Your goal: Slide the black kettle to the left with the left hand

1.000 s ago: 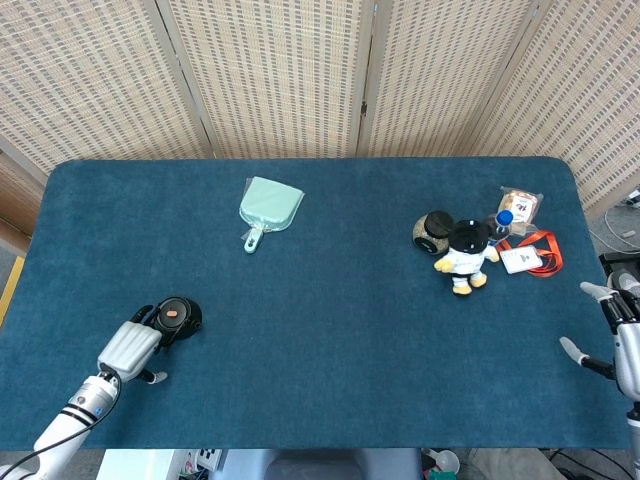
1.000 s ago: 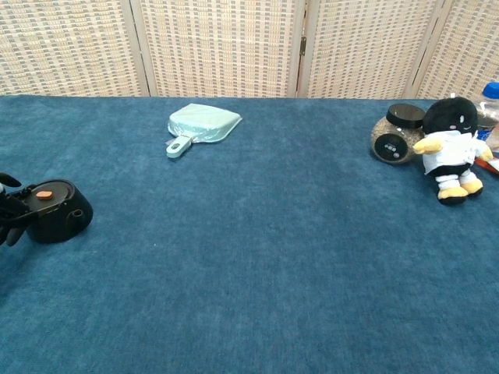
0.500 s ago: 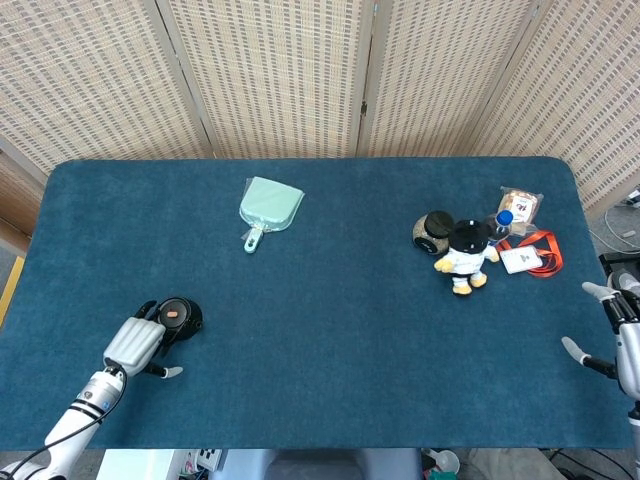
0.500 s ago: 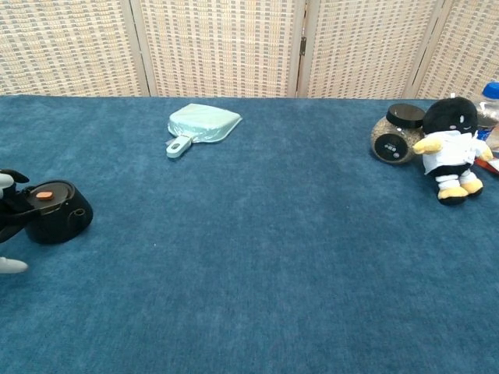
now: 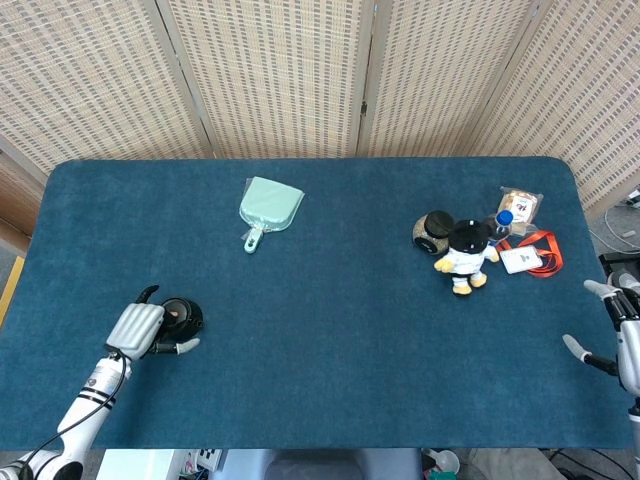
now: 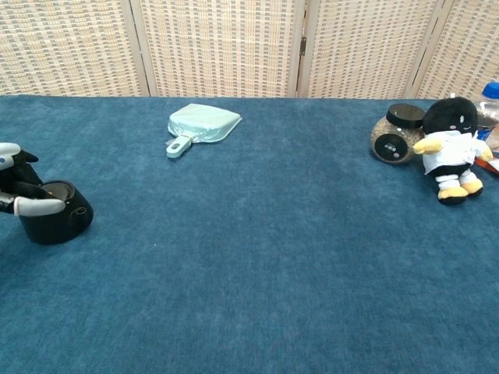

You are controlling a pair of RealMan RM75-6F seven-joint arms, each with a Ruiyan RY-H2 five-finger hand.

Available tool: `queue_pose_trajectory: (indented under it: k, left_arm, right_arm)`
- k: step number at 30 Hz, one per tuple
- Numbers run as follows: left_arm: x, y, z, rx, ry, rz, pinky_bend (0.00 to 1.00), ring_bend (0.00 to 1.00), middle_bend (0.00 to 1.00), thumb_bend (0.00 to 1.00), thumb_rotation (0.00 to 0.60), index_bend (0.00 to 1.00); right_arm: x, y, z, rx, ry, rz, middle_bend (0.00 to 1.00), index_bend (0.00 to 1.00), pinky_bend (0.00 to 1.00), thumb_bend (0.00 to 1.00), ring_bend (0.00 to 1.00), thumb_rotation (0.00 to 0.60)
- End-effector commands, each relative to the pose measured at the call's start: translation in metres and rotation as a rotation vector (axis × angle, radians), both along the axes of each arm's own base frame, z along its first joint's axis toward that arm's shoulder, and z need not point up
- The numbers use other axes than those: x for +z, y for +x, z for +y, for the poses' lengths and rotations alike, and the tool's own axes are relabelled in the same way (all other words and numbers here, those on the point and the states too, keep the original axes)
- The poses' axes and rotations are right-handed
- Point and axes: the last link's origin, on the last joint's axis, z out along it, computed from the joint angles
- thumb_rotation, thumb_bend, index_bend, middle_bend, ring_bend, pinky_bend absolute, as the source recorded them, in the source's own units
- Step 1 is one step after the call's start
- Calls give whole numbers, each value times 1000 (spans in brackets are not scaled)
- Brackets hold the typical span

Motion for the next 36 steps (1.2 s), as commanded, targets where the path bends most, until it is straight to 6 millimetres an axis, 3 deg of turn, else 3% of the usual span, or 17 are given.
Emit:
queue_pose_trajectory:
  k: [1, 13, 20, 23, 28, 36]
  left_arm:
    - [3, 3, 5, 25, 21, -44, 45, 825, 1000, 96, 156, 923]
    - [31, 2, 8, 84, 117, -59, 45, 844, 1000, 96, 87, 947]
    - [48, 0, 4, 129, 207, -86, 47, 878, 1000, 118, 103, 990]
    - [53, 0, 2, 133, 231, -82, 47, 886, 1000, 198, 167, 997]
    - [56, 0, 1, 128, 251, -82, 47, 888, 1000, 224, 275, 997]
    - [56, 1, 2, 113, 269, -85, 47, 888, 1000, 245, 344, 993]
  right_arm:
    - [0, 0, -1, 0, 2, 0, 300, 248, 267, 115, 227, 600]
    - [-2, 0, -6, 10, 10, -4, 300, 248, 267, 114, 223, 600]
    - [-4, 3, -8, 25, 15, -1, 300, 248, 266, 115, 223, 600]
    - [-5, 3, -8, 25, 16, -3, 300, 248, 266, 115, 223, 600]
    - [-5, 3, -8, 27, 16, -2, 300, 248, 267, 115, 223, 600]
    - [-5, 3, -7, 22, 15, -2, 300, 248, 267, 115, 223, 600]
